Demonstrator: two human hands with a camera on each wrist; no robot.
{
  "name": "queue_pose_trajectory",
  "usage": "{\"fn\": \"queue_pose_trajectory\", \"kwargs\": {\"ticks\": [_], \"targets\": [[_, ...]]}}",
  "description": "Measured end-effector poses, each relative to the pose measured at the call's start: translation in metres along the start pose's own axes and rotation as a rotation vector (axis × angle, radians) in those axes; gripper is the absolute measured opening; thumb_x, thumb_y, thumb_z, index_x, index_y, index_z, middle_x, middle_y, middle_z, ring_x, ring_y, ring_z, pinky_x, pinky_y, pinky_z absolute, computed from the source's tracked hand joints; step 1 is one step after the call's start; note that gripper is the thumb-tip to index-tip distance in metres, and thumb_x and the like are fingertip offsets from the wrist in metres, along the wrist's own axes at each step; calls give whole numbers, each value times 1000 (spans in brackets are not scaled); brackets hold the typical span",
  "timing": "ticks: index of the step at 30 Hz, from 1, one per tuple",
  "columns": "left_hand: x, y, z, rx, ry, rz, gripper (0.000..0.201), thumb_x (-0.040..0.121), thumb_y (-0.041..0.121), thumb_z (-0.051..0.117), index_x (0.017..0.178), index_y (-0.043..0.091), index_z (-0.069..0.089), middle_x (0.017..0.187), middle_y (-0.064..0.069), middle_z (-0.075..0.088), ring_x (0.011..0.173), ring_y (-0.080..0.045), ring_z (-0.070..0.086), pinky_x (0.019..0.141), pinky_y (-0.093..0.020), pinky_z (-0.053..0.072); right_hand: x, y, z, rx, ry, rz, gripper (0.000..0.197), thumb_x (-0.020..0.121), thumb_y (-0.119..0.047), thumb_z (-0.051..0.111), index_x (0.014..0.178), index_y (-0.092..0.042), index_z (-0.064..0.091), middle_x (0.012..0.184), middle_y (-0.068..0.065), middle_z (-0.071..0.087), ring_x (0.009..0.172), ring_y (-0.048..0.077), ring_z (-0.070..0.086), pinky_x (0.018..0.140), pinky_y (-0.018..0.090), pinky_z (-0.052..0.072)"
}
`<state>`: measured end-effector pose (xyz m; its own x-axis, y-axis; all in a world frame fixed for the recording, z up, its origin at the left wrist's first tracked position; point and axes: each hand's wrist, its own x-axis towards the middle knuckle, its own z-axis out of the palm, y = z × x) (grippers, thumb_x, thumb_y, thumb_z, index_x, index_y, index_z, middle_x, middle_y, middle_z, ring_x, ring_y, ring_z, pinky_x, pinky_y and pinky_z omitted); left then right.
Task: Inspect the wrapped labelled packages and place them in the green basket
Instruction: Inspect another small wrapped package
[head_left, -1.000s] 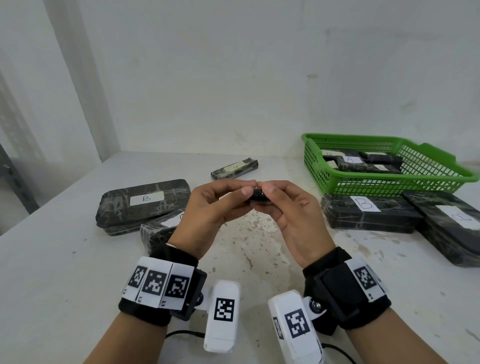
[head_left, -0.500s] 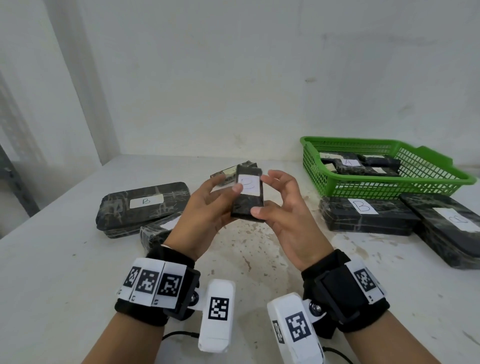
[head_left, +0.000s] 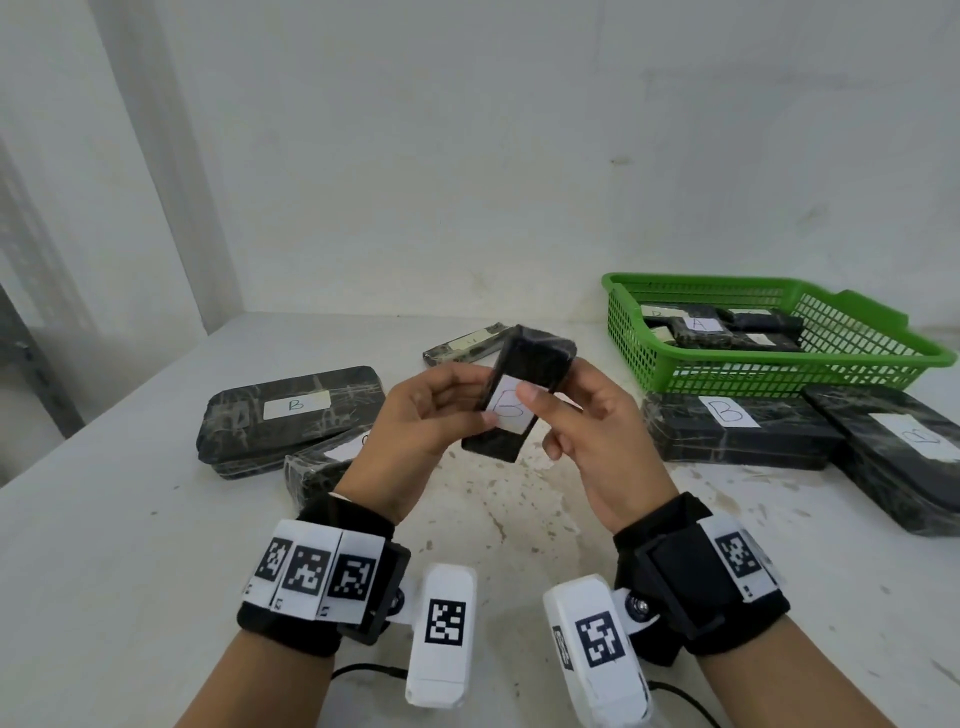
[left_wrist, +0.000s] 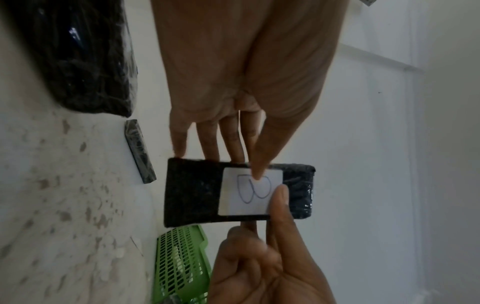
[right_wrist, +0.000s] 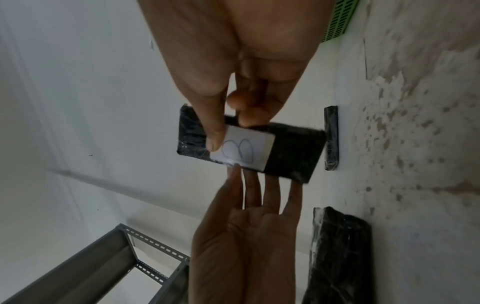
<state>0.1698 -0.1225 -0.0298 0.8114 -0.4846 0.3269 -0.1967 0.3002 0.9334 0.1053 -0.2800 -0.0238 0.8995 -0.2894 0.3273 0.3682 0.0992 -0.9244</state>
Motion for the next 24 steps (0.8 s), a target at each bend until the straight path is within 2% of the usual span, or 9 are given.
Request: {"fn": "queue_pose_trajectory", "kwargs": {"ticks": [2,4,7,10,13,17,19,21,24], "targets": [[-1,5,2,22,-2,23,41,78,9,76,117,6,65,116,-8,72,108,-15,67,84,-18,52,0,2,0,-10,9,-18,24,85,-4,71,107,-11,71,102,4,72,70,12,60,58,21,49],[-2,10,4,19,-13,34,38,84,20,69,121,15,64,119,3,72,114,-5,63,83,-13,50,0,4,0,-9,9,-26,26,84,0,70,110,-6,70,104,6,72,81,14,67,71,24,55],[-3,11,4,20,-47,30,33,88,26,63,120,23,65,123,6,69,121,-5,59,94,-24,48,1,7,-1,-25,-7,-13,27,85,2,69,111,-4,70,105,8,73,95,22,69,83,32,58],[-4,8,5,30,-23,36,23,88,25,68,110,19,70,112,4,74,111,-7,65,93,-29,53,0,8,0,-58,-46,11,28,87,6,66,111,-6,71,103,8,74,100,27,70,91,37,57],[-3,5,5,-28,61,68,21,84,16,71,103,7,71,97,-3,76,100,-17,70,89,-32,57,-2,7,1,-2,-85,53,27,87,2,67,110,-11,73,104,6,74,101,23,69,96,38,55],[0,3,-1,-156,111,83,24,78,9,66,99,-1,70,91,-9,75,91,-19,72,79,-29,58,-2,4,3,109,-110,79,33,83,-25,73,111,-10,71,104,7,73,95,18,69,93,34,56],[0,3,1,-151,97,90,27,77,8,67,101,-4,70,91,-12,75,90,-21,72,78,-28,58,-2,3,4,77,-61,41,34,81,-29,77,107,-7,72,98,8,73,89,20,69,89,33,58],[-1,4,4,-144,80,88,29,78,9,69,103,-5,69,92,-13,75,91,-21,72,79,-28,57,-2,4,3,57,-12,9,34,76,-27,72,101,-4,72,93,10,73,85,21,69,85,34,59],[-2,5,4,-189,56,56,25,87,14,68,104,-4,70,99,-13,75,98,-20,71,82,-29,57,-1,4,3,54,16,-4,37,74,-30,71,99,-2,72,97,19,73,84,25,69,81,33,59]]}}
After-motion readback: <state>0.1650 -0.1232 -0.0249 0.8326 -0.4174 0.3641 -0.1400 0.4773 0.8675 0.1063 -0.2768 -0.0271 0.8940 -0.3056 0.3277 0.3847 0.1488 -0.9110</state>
